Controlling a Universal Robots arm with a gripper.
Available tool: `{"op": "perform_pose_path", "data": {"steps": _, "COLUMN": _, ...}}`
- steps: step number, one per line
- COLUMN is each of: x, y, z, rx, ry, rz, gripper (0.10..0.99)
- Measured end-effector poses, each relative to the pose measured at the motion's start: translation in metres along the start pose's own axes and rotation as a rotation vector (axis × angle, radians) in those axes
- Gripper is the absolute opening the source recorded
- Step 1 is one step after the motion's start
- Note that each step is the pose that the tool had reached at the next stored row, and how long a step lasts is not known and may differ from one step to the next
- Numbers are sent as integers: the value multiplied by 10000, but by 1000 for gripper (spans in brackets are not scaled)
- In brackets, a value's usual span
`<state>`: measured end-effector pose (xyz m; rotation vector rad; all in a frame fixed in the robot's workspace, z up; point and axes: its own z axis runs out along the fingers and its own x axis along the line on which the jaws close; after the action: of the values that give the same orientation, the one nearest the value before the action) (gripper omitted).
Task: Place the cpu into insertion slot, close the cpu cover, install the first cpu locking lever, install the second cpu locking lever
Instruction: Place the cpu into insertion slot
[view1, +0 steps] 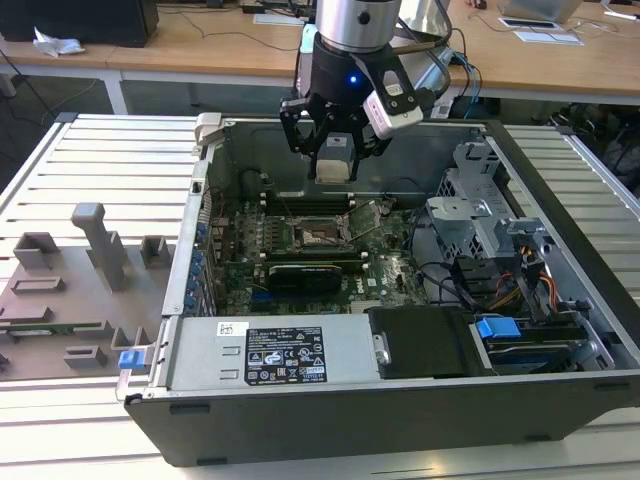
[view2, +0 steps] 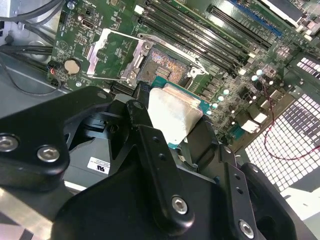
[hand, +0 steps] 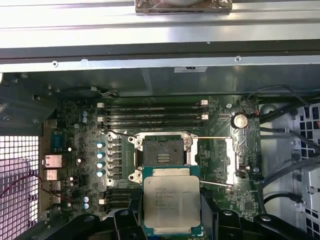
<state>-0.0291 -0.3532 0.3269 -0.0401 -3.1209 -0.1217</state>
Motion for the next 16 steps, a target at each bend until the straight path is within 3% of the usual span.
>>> {"op": "perform_pose_path", "data": {"steps": 16, "x": -1, "y": -5, "z": 66, "rx": 18, "ry": -1, "rz": 0, "gripper": 545}}
